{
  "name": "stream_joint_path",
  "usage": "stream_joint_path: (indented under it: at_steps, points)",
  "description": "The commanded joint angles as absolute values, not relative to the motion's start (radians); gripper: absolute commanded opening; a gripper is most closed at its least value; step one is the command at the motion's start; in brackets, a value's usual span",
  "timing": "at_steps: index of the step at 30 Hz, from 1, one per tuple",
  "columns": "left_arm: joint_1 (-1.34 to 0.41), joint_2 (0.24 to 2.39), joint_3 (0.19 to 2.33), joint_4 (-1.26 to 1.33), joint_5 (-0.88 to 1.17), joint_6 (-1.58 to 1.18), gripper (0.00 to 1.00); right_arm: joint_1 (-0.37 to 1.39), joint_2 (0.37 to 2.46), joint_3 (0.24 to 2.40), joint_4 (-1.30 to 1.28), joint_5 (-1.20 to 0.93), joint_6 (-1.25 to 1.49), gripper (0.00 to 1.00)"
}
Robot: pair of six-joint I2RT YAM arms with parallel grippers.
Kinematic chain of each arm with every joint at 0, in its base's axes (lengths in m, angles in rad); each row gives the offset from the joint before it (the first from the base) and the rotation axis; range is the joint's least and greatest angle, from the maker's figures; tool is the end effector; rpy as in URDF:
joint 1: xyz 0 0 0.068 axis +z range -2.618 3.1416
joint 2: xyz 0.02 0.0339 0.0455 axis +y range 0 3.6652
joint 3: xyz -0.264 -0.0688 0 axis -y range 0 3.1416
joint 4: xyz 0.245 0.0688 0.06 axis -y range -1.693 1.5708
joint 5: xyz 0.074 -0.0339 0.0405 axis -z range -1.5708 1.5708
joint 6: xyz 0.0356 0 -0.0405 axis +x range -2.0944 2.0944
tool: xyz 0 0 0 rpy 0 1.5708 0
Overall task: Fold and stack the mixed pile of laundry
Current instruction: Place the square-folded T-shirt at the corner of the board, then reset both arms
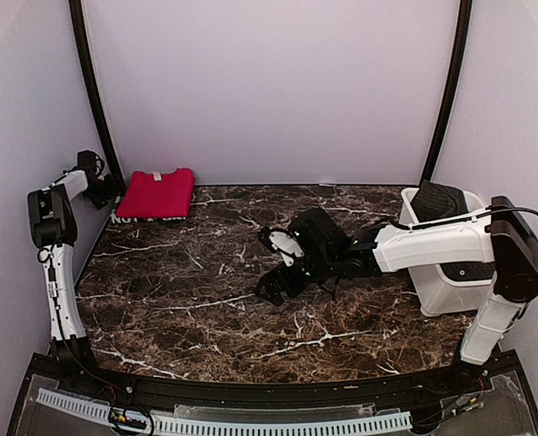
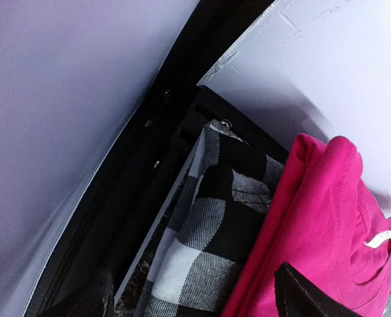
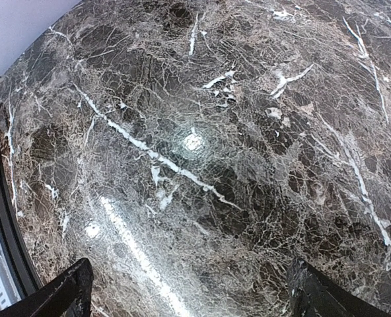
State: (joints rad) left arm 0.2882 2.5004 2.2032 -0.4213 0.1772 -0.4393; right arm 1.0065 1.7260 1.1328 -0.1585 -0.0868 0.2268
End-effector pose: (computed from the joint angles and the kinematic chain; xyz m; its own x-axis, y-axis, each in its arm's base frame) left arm 0.5439 0.1547 0.1853 -0.5063 -0.5868 -0.6320 -0.4065 0.8087 -0.4252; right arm 0.1993 0.3206 0.2124 -0.5528 -0.4545 -0.6985 -0.7711 0.5968 0.2220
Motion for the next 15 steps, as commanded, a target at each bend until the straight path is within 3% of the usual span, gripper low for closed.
stream_joint_path:
  at_steps: [1, 15]
  points:
    - [0.292, 2.448, 2.238, -0.419, 0.196, -0.452, 0.83, 1.002, 1.714, 1.148, -0.145, -0.098, 0.238, 0.99]
    - [0.233, 2.209, 1.997, -0.341, 0.126, -0.330, 0.86, 0.969, 1.618, 1.130, -0.159, -0.083, 0.219, 0.99]
